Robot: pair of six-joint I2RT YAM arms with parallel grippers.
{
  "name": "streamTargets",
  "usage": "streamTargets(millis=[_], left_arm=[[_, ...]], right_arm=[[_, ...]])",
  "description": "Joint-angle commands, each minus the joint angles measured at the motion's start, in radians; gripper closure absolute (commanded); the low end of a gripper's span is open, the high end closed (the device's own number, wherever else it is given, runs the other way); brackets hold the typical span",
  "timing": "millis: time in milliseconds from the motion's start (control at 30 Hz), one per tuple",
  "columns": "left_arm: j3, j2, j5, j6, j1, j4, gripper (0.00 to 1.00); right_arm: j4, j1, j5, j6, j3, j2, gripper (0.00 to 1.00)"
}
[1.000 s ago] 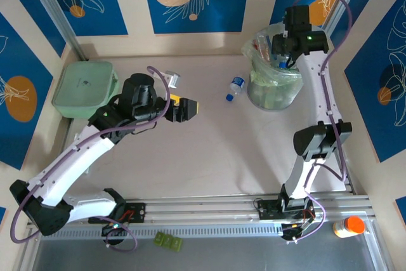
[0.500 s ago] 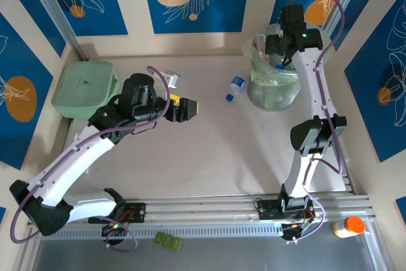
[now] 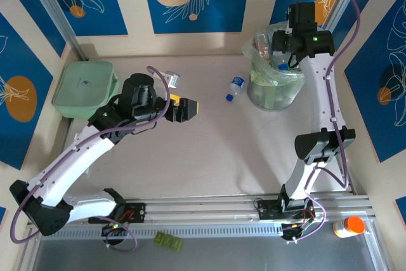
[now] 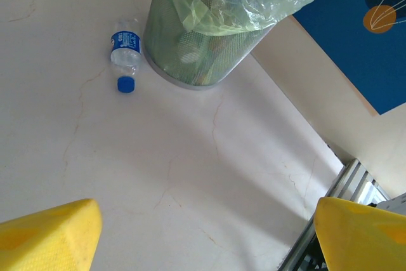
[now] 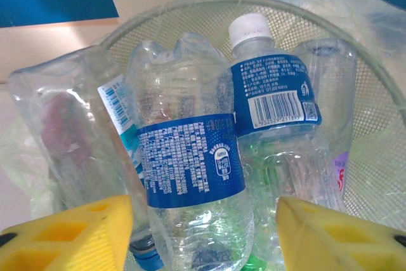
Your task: Put the plastic bottles in the bin
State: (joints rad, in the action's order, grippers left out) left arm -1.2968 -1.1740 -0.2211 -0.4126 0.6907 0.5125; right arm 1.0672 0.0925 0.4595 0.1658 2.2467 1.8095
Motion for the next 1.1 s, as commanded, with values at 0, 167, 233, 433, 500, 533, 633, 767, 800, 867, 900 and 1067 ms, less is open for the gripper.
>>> streamTargets(millis=[0,167,233,433,500,533,633,767,800,867,900,1067], left_arm=[[-0.009,0.008,-0.022,0.006,0.009,-0.009,0.14],[-0.014,0.014,-0.023,0.009,0.009,0.001,0.15],[-0.015,0.017,-0.017,0.011,0.009,0.007,0.15],[-0.013,0.022,-0.006,0.009,0.009,0.011,0.15],[-0.017,0.021,-0.006,0.006,0.008,0.009,0.15],[-0.019,0.019,-0.006,0.006,0.009,0.009,0.15],[-0.024,0.024,0.002,0.011,0.009,0.012,0.15],[-0.017,0.04,0.02,0.016,0.009,0.013,0.14],[-0.014,0.045,0.023,0.014,0.007,0.012,0.14],[-0.001,0.054,0.026,0.008,0.007,0.01,0.13],[0.011,0.06,0.028,0.002,0.007,0.006,0.13],[0.083,0.081,0.002,-0.061,-0.022,-0.014,0.11]], right_arm=[[0.017,-0.018,-0.04,0.032,0.014,0.036,0.48],[0.046,-0.031,-0.064,0.06,0.037,0.102,0.52],[0.045,-0.032,-0.064,0.066,0.025,0.114,0.53],[0.04,-0.033,-0.062,0.073,0.013,0.098,0.53],[0.037,-0.031,-0.055,0.071,0.02,0.075,0.52],[0.034,-0.03,-0.054,0.072,0.021,0.058,0.52],[0.03,-0.011,-0.036,0.07,0.019,0.004,0.51],[0.013,0.034,-0.005,0.087,-0.038,-0.087,0.5],[0.01,0.049,0.002,0.095,-0.063,-0.115,0.5],[-0.015,0.091,0.043,0.099,-0.128,-0.176,0.5],[-0.035,0.121,0.069,0.101,-0.174,-0.215,0.5],[-0.12,0.288,0.178,0.115,-0.398,-0.402,0.48]])
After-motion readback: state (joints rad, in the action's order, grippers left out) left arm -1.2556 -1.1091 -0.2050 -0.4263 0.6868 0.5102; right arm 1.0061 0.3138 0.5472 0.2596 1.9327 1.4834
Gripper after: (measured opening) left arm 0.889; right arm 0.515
